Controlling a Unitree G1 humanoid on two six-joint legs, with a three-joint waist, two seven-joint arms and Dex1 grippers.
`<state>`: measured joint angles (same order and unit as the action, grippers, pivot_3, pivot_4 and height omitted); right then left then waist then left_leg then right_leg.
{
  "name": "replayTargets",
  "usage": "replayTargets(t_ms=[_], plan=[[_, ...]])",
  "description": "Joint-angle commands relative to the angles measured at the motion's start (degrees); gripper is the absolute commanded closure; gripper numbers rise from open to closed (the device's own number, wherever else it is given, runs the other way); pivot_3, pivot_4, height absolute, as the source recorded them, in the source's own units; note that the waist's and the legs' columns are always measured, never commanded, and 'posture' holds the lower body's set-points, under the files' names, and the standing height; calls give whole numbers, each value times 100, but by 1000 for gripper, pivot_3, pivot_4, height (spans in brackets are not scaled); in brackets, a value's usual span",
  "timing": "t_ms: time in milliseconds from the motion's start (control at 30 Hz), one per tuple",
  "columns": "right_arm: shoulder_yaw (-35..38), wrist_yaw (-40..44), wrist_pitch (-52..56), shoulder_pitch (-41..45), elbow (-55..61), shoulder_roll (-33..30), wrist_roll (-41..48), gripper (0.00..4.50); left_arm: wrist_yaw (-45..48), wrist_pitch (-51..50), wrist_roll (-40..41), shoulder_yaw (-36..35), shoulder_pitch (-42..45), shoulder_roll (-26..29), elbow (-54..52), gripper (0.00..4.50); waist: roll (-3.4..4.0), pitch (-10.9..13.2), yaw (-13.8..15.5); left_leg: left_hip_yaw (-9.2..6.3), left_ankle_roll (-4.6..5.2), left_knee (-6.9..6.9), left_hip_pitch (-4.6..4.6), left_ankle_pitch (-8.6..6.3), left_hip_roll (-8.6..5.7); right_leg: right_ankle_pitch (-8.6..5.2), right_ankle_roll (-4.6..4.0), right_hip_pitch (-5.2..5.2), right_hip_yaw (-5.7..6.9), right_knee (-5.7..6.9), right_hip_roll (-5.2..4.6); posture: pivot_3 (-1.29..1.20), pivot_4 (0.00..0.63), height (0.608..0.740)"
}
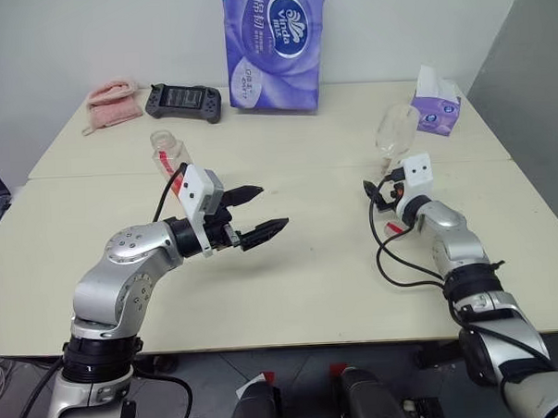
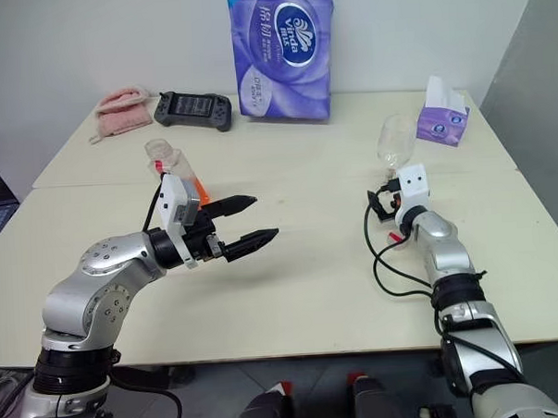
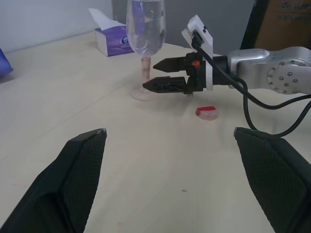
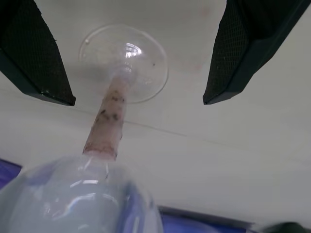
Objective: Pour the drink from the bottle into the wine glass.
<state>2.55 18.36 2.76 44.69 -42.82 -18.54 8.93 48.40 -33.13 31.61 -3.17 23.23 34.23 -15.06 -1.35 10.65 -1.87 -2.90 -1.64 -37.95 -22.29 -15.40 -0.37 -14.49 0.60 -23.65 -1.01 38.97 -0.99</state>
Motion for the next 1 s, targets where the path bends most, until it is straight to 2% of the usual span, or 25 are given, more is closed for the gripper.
replayTargets(t_ms=[33,300,533,633,933,1000], plan=[[180,-89,-406,332,-491,62,-72,0,60,118,96,-167,125,32,-30,29,0,0,0,0,0,0,0,0,0,0,0,0,0,0,-3,0,150,740],[551,-140,-905,1173,-1987,189,-41,0,75,181,55,-144,241,13,95,29,2,1,-5,1,0,0,1,0,0,0,0,0,0,1,-3,0,150,740],[715,-156,-1122,1614,-2626,177,-94,0,113,261,23,-166,317,37,231,29,2,1,-9,1,0,1,0,0,0,0,-1,0,-1,1,-4,0,150,740],[810,-63,-1196,1696,-2740,227,-38,624,108,280,7,-191,296,47,248,0,2,1,-9,0,0,1,0,0,0,0,-1,0,-2,1,-4,0,150,740],[826,8,-1313,1704,-2811,286,-146,3830,98,352,-19,-219,219,84,253,0,2,2,-12,0,0,1,1,0,1,0,-1,0,-2,1,-4,0,150,740],[667,-46,-1427,1707,-2763,334,-314,4318,109,371,-36,-233,169,106,237,0,3,2,-14,-1,0,2,1,0,1,0,-1,0,-2,1,-4,0,150,740]])
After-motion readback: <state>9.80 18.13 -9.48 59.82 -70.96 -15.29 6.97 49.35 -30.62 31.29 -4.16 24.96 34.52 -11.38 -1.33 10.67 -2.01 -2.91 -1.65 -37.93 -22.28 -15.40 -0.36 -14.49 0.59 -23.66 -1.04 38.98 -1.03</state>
